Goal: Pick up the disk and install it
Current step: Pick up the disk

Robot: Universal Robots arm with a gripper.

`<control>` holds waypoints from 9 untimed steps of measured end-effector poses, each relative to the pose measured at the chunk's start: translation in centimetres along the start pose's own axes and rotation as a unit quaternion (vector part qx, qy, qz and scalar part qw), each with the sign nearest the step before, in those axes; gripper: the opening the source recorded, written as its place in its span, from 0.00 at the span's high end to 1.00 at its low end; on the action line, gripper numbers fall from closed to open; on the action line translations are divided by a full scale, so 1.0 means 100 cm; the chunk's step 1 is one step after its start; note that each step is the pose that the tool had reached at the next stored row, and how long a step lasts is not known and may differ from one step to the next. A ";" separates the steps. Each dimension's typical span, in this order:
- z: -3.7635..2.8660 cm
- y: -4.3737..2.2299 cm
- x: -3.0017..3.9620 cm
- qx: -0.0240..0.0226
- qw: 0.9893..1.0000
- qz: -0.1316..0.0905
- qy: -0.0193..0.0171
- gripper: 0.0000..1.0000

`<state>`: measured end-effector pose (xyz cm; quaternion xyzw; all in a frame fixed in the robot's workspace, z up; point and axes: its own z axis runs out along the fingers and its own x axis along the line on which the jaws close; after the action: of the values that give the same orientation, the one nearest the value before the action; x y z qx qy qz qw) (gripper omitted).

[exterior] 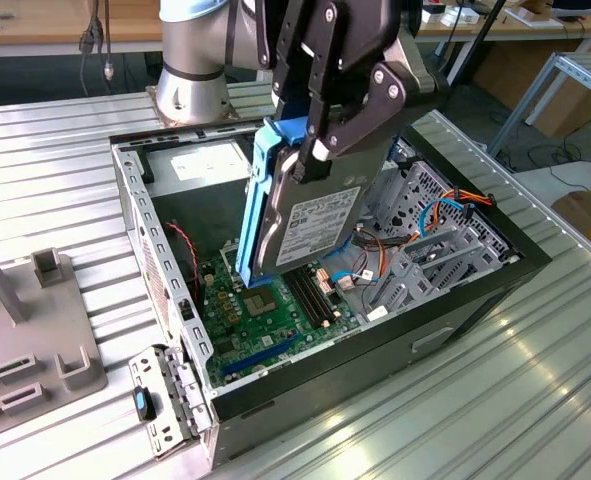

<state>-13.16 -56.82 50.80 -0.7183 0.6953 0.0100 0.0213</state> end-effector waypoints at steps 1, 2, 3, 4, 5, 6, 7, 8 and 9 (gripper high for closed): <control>-0.0002 0.0001 0.0028 0.000 1.000 0.000 0.001 0.63; -0.0003 0.0001 0.0045 0.000 1.000 0.000 0.001 0.63; -0.0003 0.0002 0.0069 0.000 1.000 0.000 0.002 0.63; -0.0003 0.0003 0.0081 0.000 1.000 0.000 0.004 0.63; -0.0003 0.0003 0.0082 0.000 1.000 0.000 0.004 0.63; -0.0003 0.0003 0.0082 0.000 1.000 0.000 0.004 0.63; -0.0003 0.0002 0.0082 0.000 1.000 0.000 0.004 0.63; -0.0003 0.0002 0.0083 0.000 1.000 0.000 0.004 0.63; -0.0003 0.0002 0.0083 0.000 1.000 0.000 0.004 0.63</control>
<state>-13.15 -57.64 50.80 -0.7182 0.6956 0.0073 0.0184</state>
